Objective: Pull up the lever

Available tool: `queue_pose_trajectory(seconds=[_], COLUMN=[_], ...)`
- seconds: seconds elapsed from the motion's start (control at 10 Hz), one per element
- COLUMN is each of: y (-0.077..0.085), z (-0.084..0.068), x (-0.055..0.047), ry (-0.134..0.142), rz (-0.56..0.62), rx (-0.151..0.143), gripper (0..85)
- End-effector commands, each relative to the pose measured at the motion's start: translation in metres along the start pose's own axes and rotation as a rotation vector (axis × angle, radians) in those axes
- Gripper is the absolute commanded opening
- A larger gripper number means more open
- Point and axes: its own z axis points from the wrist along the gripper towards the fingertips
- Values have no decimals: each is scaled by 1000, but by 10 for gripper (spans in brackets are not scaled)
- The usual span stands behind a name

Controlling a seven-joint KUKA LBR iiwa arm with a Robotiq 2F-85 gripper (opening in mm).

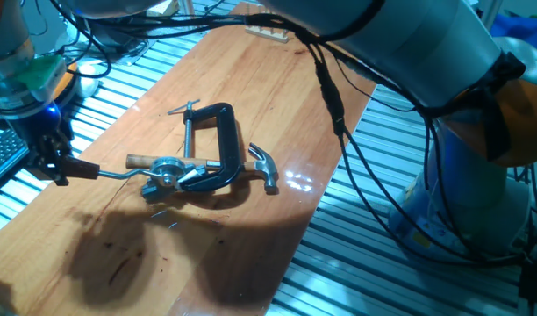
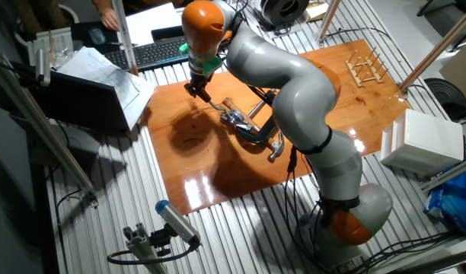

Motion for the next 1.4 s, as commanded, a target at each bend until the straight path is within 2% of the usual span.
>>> queue_pose_trajectory(seconds=[0.0, 0.1, 0.3, 0.6, 0.7, 0.8, 0.9, 1.0, 1.2, 1.3], y=[-2, -3, -7, -5, -5, -5, -5, -5, -8, -9], z=[1, 2, 6, 5, 5, 5, 5, 5, 4, 5], x=[1, 4, 12, 10, 10, 10, 10, 10, 11, 11], ry=[-1, -7, -3, 1, 9, 5, 5, 7, 6, 14], rz=[1, 1, 1, 1, 1, 0, 0, 1, 0, 12], rx=[-1, -7, -33, 11, 31, 62, 64, 41, 53, 70], gripper=[0, 0, 0, 0, 0, 0, 0, 0, 0, 0])
